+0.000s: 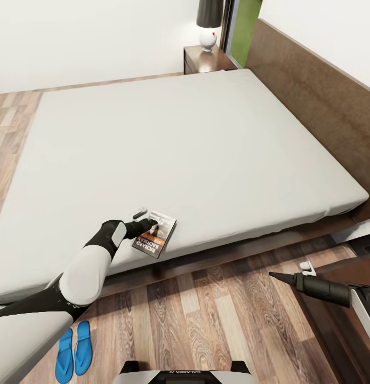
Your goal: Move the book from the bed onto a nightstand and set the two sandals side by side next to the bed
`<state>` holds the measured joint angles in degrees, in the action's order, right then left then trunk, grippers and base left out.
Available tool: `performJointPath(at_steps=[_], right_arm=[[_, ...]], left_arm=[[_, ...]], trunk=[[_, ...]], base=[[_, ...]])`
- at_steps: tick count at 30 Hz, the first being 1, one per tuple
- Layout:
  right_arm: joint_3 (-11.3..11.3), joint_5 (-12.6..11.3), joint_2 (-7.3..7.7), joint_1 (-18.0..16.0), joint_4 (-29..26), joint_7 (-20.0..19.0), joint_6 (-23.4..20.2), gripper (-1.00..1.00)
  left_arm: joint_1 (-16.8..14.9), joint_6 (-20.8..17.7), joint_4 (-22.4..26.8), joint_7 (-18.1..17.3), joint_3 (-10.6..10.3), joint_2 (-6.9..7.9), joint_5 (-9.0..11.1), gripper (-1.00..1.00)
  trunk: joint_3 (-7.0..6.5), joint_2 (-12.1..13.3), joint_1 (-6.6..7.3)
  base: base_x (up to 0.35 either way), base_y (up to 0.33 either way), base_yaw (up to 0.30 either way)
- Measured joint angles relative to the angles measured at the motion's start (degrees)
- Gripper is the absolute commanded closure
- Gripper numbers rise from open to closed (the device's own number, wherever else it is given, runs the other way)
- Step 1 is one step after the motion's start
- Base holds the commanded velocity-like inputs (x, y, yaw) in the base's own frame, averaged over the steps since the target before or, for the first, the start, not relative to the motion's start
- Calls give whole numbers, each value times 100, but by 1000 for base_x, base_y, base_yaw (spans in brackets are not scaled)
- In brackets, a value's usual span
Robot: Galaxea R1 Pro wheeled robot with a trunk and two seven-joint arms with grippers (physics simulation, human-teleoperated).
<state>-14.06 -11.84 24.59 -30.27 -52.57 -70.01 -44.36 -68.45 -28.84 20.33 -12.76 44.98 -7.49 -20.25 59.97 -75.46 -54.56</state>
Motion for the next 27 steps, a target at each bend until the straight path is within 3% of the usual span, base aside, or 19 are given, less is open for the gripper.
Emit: performJointPath(at_steps=[2, 27], right_arm=[[-1, 0, 0, 3, -1, 0, 0, -100], [0, -3, 0, 0, -2, 0, 0, -100]], left_arm=[[-2, 11, 6, 14, -11, 2, -69, -100], [-2, 110, -52, 3, -11, 1, -37, -100]], trunk=[[0, 0, 1], [-8, 0, 1]], base=[[0, 0, -194], [0, 0, -71]])
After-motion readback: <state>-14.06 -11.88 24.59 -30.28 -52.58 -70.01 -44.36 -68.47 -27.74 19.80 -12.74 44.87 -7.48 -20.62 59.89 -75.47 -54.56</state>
